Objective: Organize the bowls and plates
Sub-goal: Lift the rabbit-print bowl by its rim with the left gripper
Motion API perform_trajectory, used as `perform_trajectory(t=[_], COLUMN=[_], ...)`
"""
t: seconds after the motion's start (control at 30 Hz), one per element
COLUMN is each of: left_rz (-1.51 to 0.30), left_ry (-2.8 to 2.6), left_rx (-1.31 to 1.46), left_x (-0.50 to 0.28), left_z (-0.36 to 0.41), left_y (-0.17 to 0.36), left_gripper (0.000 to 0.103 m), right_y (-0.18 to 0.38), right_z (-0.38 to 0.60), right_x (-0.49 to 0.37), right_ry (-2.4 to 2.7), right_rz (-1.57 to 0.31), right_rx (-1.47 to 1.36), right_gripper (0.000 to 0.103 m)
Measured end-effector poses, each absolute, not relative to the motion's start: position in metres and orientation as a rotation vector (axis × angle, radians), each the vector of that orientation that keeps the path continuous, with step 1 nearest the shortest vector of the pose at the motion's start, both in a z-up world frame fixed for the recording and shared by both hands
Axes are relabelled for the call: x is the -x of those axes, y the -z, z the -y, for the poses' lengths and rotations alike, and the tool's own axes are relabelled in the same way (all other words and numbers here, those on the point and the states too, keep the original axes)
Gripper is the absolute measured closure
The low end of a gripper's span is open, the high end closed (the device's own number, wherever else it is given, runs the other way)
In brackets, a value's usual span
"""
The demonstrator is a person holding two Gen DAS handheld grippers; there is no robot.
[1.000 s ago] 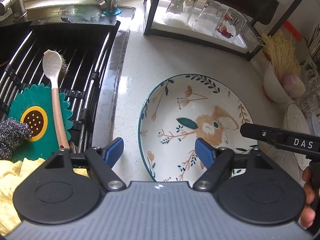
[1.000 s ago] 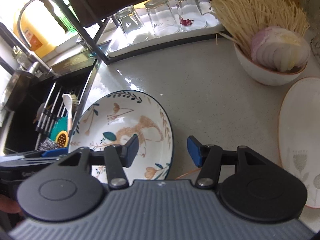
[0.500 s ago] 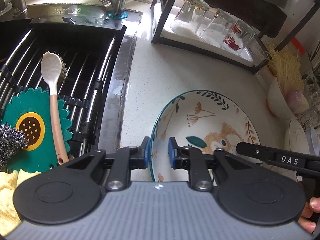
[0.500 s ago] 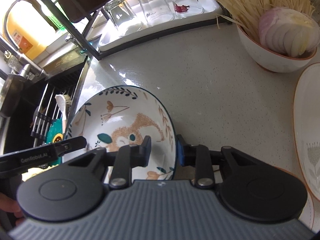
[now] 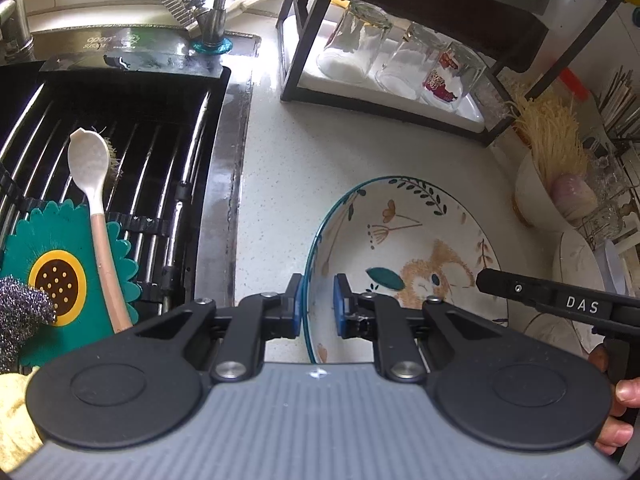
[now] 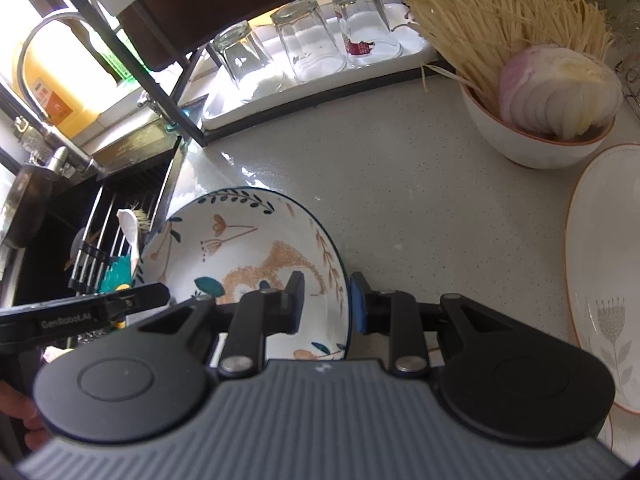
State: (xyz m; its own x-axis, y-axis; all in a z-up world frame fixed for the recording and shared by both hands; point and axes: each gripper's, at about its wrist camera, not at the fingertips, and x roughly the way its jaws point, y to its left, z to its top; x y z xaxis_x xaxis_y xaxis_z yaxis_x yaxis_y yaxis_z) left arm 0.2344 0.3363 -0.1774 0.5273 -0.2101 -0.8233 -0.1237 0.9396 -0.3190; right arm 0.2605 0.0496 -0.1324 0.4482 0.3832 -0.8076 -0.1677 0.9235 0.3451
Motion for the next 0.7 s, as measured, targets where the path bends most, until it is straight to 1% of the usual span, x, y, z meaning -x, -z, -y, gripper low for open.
perform_trajectory(t=[0.17,0.3,0.6,0.7], left_rz=[-0.993,-0.981,-0.968,-0.968], left_ry=[0.083,0.092,0.093,0.095], left_rx=[0.348,0.356,0.340,0.342], left_x=[-0.237,-0.238,-0.235,-0.233], left_z=[-0.334,-0.332,-0.328,-0.327], left_y=[0.167,0.161,0.150,0.145], left_gripper=[0.085,0.085,0.088,0.088], right_y=[0.125,0.121,0.114,0.108], right_z=[-0.042,-0.034,-0.023,-0.020], right_x=[-0.256,-0.255,-0.253,-0.252], right_ry=[-0.343,-0.339,-0.365,-0.372], right_rz=[-1.035,-1.040,-1.014,-0.995], right_rx=[-0.245,-0.277,-0.301,-0.309], right_gripper=[0.075,0.080,0.085,0.085])
